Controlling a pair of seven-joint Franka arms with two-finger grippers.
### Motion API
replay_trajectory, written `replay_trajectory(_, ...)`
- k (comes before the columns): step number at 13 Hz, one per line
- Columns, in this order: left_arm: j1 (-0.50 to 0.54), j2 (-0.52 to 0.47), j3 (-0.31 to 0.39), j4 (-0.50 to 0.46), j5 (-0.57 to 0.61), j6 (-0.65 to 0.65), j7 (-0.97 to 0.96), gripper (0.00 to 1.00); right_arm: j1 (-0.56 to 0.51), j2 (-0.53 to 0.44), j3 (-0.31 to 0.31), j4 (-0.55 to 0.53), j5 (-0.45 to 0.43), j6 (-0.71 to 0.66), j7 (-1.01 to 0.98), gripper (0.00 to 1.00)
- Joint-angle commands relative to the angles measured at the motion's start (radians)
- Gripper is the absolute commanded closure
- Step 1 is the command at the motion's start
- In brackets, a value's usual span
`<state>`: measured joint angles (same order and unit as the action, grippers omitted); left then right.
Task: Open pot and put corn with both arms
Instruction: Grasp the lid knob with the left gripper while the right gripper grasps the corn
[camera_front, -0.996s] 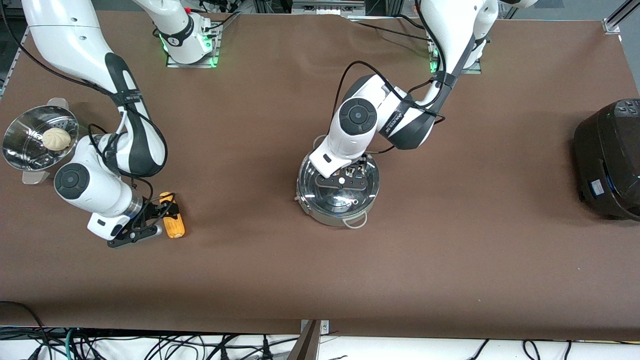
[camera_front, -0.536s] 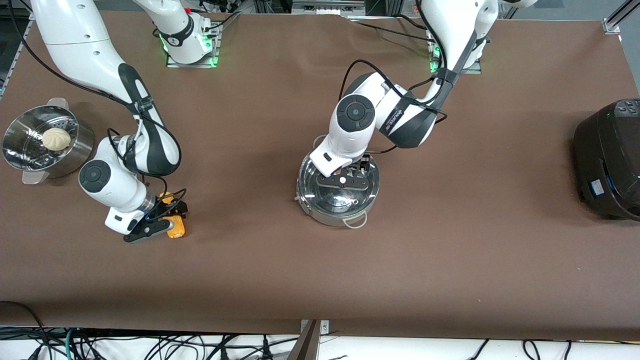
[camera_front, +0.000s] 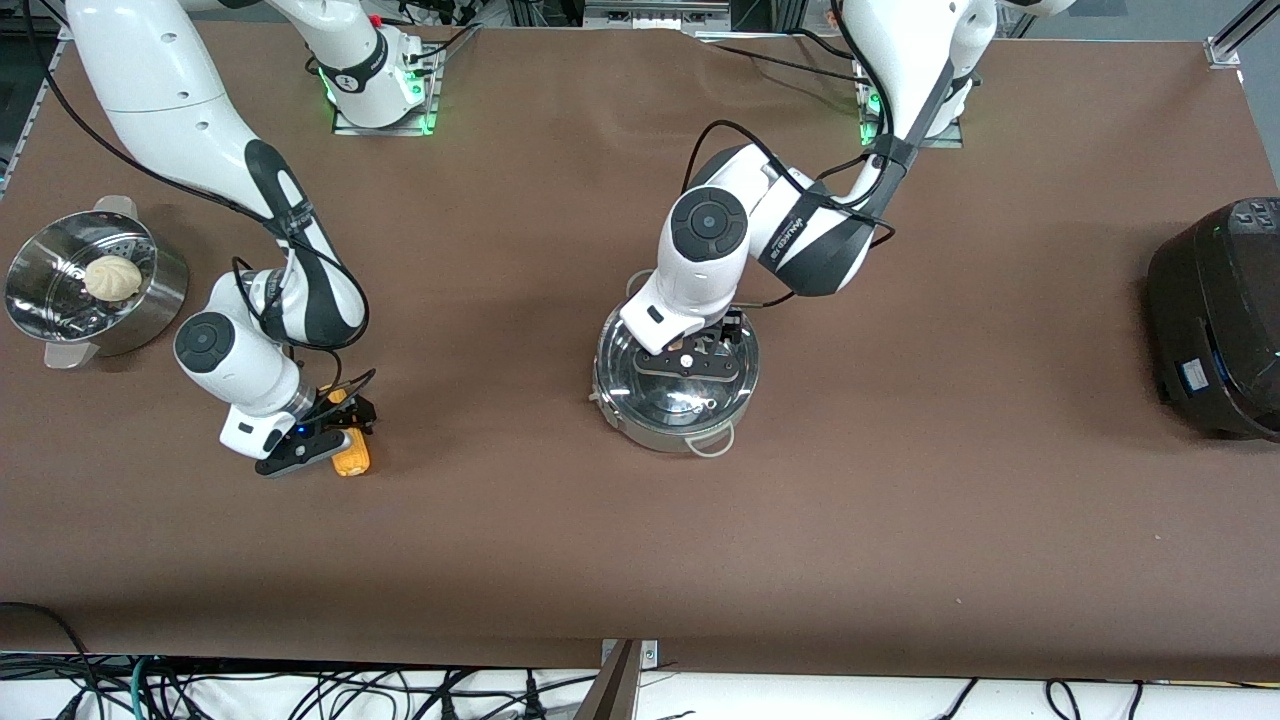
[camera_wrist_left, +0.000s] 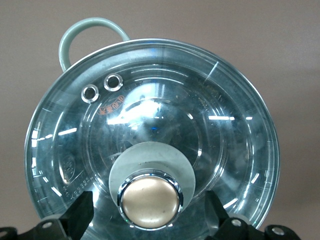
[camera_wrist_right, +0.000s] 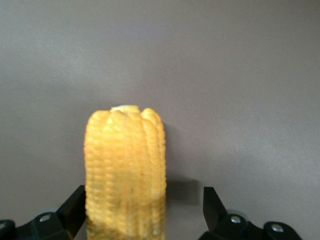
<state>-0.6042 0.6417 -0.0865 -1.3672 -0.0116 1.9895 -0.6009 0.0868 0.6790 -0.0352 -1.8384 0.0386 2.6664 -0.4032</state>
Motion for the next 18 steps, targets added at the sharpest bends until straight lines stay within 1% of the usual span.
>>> replay_trajectory(1, -0.012, -0.002, 0.011, 0.010, 0.024, -0.011, -0.013, 0.11, -0.013, 0.005, 0.012, -0.009, 0.020, 0.030, -0.028, 0.11)
replay_trajectory(2, -0.012, -0.002, 0.011, 0.010, 0.024, -0.009, -0.013, 0.18, -0.012, 0.016, 0.012, -0.009, 0.020, 0.046, -0.028, 0.24)
replay_trajectory(3, -0.012, -0.002, 0.011, 0.011, 0.024, -0.009, -0.013, 0.25, -0.012, 0.019, 0.015, -0.009, 0.020, 0.052, -0.028, 0.49)
replay_trajectory(4, -0.011, -0.002, 0.011, 0.011, 0.024, -0.009, -0.013, 0.27, -0.013, 0.024, 0.023, -0.009, 0.020, 0.055, -0.028, 0.57)
replay_trajectory(5, -0.009, -0.002, 0.011, 0.013, 0.022, -0.009, -0.013, 0.28, -0.013, 0.027, 0.023, -0.009, 0.020, 0.055, -0.028, 0.58)
replay_trajectory(6, -0.009, -0.002, 0.013, 0.016, 0.022, -0.009, -0.013, 0.28, -0.013, 0.031, 0.023, -0.009, 0.020, 0.059, -0.028, 0.62)
replay_trajectory(9, -0.009, -0.002, 0.013, 0.017, 0.021, -0.008, -0.013, 0.27, -0.013, 0.031, 0.024, -0.009, 0.020, 0.059, -0.028, 0.70)
replay_trajectory(12, -0.008, 0.001, 0.014, 0.016, 0.027, 0.043, -0.013, 0.26, -0.010, 0.027, 0.024, -0.004, 0.021, 0.055, -0.025, 0.72)
replay_trajectory(16, -0.008, -0.001, 0.014, 0.013, 0.029, 0.043, -0.011, 0.26, -0.009, 0.011, 0.029, 0.001, 0.021, 0.040, -0.026, 0.74)
replay_trajectory(18, -0.008, -0.001, 0.014, 0.011, 0.029, 0.043, -0.010, 0.29, -0.009, 0.004, 0.029, 0.001, 0.021, 0.038, -0.026, 0.76)
